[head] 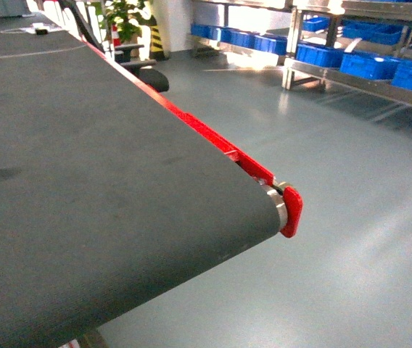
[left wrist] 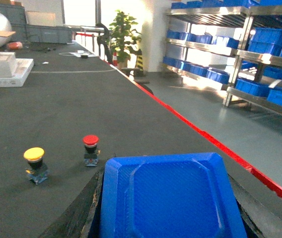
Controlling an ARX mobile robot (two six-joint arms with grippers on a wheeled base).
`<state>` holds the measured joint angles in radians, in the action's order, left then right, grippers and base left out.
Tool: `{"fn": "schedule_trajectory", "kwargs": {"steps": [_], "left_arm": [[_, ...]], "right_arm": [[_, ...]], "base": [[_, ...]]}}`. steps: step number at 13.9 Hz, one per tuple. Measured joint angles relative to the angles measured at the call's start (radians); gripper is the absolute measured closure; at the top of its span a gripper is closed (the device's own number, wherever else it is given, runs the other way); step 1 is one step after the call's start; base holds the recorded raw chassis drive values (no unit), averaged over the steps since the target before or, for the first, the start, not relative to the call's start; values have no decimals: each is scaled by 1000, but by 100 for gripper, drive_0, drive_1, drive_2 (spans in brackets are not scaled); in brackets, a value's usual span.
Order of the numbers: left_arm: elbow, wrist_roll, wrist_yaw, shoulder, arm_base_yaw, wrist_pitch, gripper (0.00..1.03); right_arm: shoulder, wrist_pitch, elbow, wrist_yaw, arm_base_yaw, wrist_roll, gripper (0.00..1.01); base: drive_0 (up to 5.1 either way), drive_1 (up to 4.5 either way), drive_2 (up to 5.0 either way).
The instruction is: Pick blue part to blue bin on bottom shelf
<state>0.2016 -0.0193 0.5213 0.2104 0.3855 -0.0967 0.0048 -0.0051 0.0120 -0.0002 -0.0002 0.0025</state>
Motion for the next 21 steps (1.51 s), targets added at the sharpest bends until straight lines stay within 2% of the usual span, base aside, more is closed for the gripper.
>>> {"fn": "schedule_trajectory", "kwargs": {"steps": [21], "left_arm": [[0,0,0,0,0,1,59]], "right_arm": [[0,0,0,0,0,0,3]], "base": [[-150,-150,-150]]}}
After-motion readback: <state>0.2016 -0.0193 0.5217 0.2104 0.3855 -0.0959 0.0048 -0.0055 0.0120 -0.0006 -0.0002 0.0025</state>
